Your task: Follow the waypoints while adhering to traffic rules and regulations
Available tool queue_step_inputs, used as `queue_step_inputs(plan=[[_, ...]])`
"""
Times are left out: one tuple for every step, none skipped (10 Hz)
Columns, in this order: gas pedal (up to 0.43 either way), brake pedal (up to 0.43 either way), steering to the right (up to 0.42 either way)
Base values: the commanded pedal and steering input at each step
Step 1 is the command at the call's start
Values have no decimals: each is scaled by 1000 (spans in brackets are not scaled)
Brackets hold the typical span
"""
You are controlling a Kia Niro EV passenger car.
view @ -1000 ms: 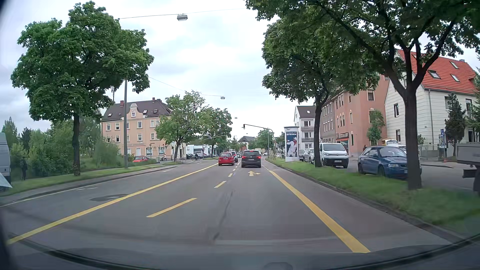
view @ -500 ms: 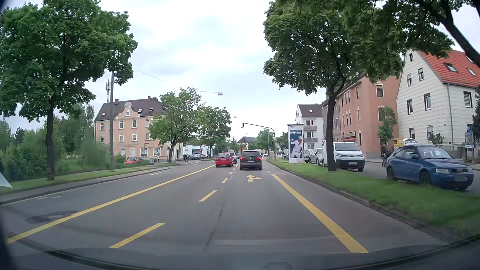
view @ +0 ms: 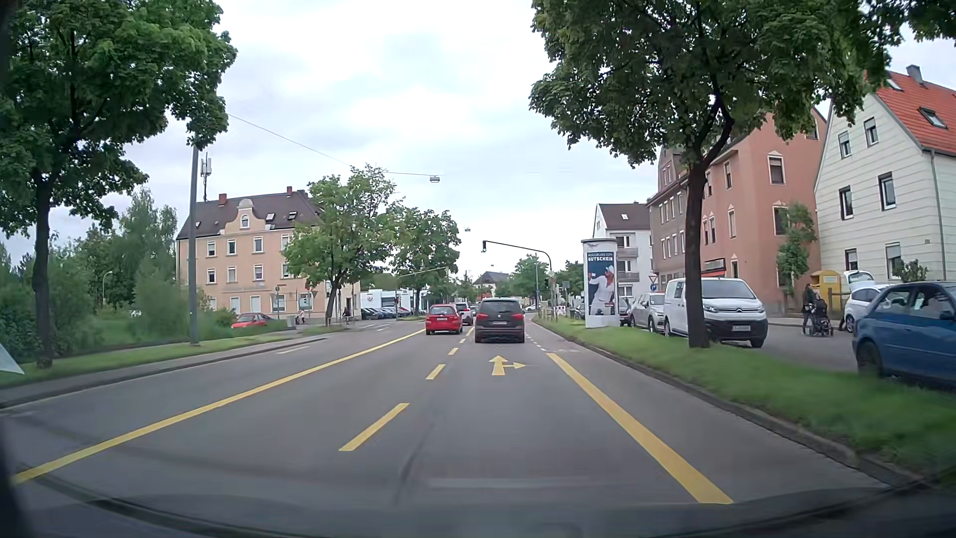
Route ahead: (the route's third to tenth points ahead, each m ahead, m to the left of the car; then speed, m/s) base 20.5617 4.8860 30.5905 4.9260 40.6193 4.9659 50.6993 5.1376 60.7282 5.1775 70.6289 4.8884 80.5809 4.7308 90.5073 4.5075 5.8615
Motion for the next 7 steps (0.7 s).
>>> queue_step_inputs(plan=[[8, 0, -8], [8, 0, -8], [20, 0, -10], [98, 0, -12], [157, 0, -15], [220, 0, -20], [260, 0, -24]])
